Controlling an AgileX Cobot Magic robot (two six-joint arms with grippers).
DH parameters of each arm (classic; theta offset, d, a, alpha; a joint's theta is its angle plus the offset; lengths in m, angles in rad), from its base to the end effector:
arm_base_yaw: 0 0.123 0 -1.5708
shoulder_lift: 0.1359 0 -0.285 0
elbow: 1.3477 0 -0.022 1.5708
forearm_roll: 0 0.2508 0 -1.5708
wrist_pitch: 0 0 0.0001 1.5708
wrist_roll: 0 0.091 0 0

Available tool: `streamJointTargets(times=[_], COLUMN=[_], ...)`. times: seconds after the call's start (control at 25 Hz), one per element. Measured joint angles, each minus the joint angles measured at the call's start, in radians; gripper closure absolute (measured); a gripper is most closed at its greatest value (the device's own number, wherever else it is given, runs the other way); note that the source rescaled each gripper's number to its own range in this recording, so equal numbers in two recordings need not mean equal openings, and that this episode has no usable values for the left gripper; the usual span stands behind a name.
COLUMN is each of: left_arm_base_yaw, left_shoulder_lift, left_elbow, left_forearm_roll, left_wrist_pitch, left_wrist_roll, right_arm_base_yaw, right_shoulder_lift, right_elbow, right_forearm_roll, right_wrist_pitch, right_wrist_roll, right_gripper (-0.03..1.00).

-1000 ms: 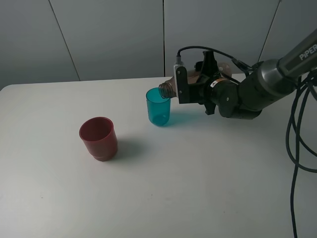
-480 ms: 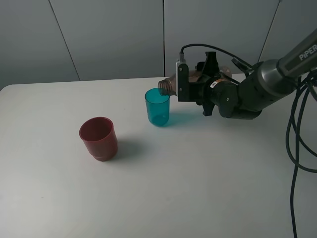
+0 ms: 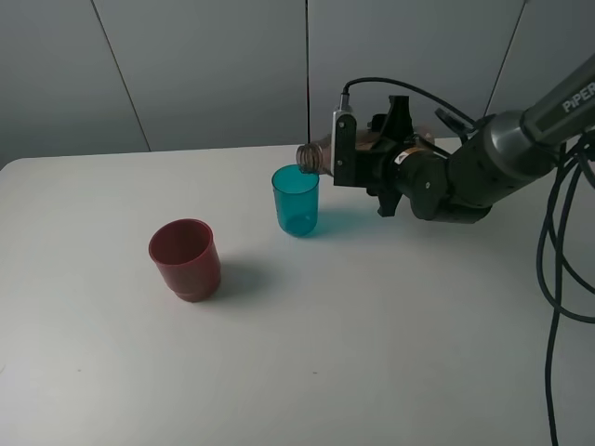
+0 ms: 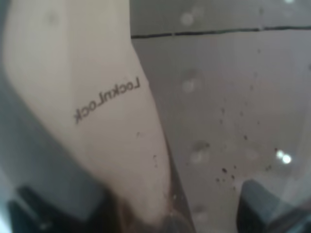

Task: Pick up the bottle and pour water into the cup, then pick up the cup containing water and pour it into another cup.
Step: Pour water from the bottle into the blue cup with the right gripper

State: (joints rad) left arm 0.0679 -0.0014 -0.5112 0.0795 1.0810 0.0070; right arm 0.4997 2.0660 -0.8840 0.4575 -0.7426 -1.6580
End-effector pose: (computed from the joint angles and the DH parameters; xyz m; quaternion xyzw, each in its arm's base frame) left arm -0.0078 0.0059 0.2789 -0.0282 0.8541 0.0590 0.5160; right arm 0.3486 0.1594 0.1059 -0.5978 0.5754 -0.3303 0.4500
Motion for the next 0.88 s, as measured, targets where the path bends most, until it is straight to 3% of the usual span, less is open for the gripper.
streamJointTargets(times=[0.88], left_arm_base_yaw=[0.0], left_shoulder_lift=[0.0], left_elbow=[0.0], left_forearm_roll=[0.0], left_wrist_pitch=[0.0], left_wrist_roll=[0.0], right_arm_base_yaw=[-0.033], right_shoulder_lift=[0.005], right_elbow=[-0.057], right_forearm_roll=[-0.003], right_wrist_pitch=[0.024], right_wrist_roll=[0.02], right_gripper=[0.96])
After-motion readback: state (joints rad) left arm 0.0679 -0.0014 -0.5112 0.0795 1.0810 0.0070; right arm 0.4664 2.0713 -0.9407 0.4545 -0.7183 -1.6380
